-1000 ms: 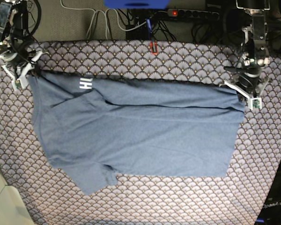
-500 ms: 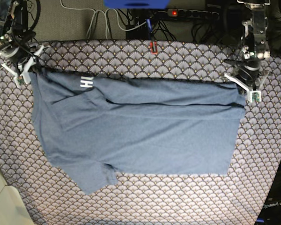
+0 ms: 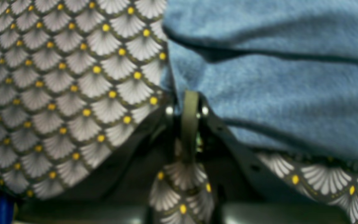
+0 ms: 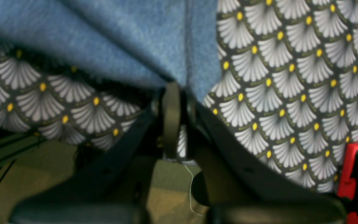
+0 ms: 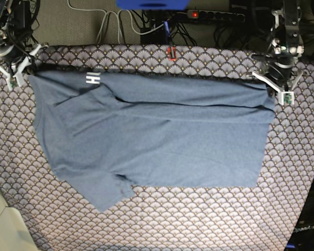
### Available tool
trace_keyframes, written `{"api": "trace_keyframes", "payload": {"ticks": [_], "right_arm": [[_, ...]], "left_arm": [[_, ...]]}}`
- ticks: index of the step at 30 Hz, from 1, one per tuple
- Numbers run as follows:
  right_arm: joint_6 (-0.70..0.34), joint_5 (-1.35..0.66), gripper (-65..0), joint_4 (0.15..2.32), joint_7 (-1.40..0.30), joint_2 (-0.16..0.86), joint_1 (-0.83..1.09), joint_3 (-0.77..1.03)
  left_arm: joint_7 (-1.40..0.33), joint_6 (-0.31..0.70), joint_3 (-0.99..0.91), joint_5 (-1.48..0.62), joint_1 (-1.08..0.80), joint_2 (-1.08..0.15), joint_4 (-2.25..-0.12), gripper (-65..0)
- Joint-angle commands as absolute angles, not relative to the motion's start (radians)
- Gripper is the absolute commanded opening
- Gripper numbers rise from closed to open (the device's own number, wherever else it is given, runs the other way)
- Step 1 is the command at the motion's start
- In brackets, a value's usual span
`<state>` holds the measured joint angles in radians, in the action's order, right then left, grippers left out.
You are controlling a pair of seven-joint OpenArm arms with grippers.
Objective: Fold the T-shirt properly
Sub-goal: 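Drag the held folded edge back toward the robot with both grippers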
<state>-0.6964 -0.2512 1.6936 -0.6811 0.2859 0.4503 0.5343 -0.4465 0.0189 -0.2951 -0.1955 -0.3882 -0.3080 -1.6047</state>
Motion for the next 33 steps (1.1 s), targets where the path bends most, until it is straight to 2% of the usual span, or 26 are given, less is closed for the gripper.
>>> {"api": "trace_keyframes", "payload": {"ticks": [1, 33], "right_arm": [[-0.698, -0.255, -65.0, 1.709, -0.673, 0.303, 0.469, 0.550], [-0.698, -0.251, -65.0, 1.724, -0.671, 0.308, 0.559, 0.547]], "left_arm": [[-0.430, 0.005, -0.311, -0.189, -0.392, -0.325, -1.626, -64.7], [-0.430, 0.005, -0.309, -0.183, -0.518, -0.360, -1.662, -64.6]]}}
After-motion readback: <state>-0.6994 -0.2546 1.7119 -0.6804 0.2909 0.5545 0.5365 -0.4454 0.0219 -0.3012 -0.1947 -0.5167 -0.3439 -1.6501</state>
